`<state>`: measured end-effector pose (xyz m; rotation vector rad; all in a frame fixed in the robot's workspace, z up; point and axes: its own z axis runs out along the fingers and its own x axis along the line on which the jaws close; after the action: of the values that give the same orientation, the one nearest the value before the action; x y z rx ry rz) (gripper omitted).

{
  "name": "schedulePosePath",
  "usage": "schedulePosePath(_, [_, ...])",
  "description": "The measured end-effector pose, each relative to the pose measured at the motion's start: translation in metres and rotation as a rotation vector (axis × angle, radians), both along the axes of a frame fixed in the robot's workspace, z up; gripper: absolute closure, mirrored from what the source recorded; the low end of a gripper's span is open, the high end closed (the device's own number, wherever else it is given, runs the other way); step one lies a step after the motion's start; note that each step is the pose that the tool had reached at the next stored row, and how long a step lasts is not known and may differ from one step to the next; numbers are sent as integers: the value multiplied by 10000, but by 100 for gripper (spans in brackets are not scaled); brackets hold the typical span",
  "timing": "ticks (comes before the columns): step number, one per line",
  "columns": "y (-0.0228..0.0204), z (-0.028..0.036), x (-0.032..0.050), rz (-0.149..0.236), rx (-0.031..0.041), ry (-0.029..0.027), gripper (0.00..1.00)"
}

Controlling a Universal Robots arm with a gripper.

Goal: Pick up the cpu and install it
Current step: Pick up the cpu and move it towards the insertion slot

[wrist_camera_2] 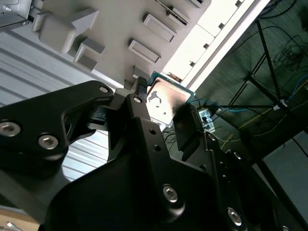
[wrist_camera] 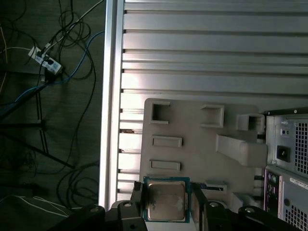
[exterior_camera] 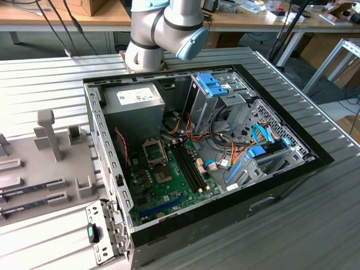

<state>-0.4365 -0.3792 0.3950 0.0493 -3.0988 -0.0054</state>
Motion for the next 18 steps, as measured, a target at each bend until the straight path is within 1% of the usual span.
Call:
schedulePosePath(5, [0,39,0,0,1,0,53])
schedulePosePath(12, [0,42,3,0,0,2,53])
schedulePosePath(18, [0,41,40,0,1,0,53])
